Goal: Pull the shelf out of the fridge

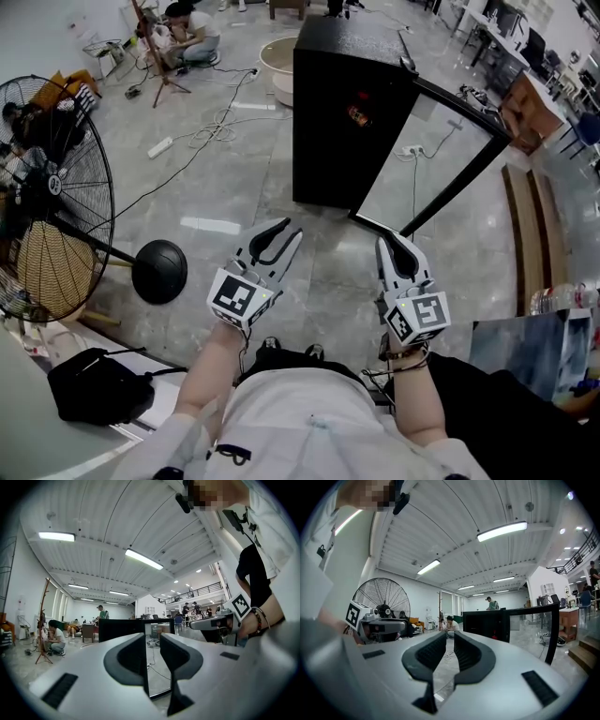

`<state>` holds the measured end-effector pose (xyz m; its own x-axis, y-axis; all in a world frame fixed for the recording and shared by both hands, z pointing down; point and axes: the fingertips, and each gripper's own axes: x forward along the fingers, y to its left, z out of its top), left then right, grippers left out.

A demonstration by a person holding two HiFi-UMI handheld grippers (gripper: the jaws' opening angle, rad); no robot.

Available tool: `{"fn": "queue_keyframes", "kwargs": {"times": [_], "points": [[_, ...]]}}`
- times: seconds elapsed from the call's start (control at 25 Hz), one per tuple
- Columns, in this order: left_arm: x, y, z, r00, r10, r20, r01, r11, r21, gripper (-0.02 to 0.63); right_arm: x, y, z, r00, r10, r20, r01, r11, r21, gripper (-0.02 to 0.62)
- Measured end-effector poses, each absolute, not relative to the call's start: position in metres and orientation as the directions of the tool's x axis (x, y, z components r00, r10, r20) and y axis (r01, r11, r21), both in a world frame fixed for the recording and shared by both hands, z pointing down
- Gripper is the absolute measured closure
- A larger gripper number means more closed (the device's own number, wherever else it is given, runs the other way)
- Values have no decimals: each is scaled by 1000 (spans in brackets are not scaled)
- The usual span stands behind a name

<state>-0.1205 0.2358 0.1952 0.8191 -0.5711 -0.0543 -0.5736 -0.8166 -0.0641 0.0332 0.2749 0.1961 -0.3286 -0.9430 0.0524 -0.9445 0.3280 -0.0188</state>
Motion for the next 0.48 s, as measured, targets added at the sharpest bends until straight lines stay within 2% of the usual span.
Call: {"fn": "queue_keyframes", "kwargs": {"times": [0.2, 0.48], "points": [[-121, 235, 199, 817, -574, -57, -577, -815, -58, 509, 32, 273, 200, -343, -938, 51, -939, 342, -31, 476], [-116, 230, 204, 815, -579, -41, -580, -813, -58, 509, 35, 266, 198, -351, -935, 47, -936, 350, -32, 475]]}}
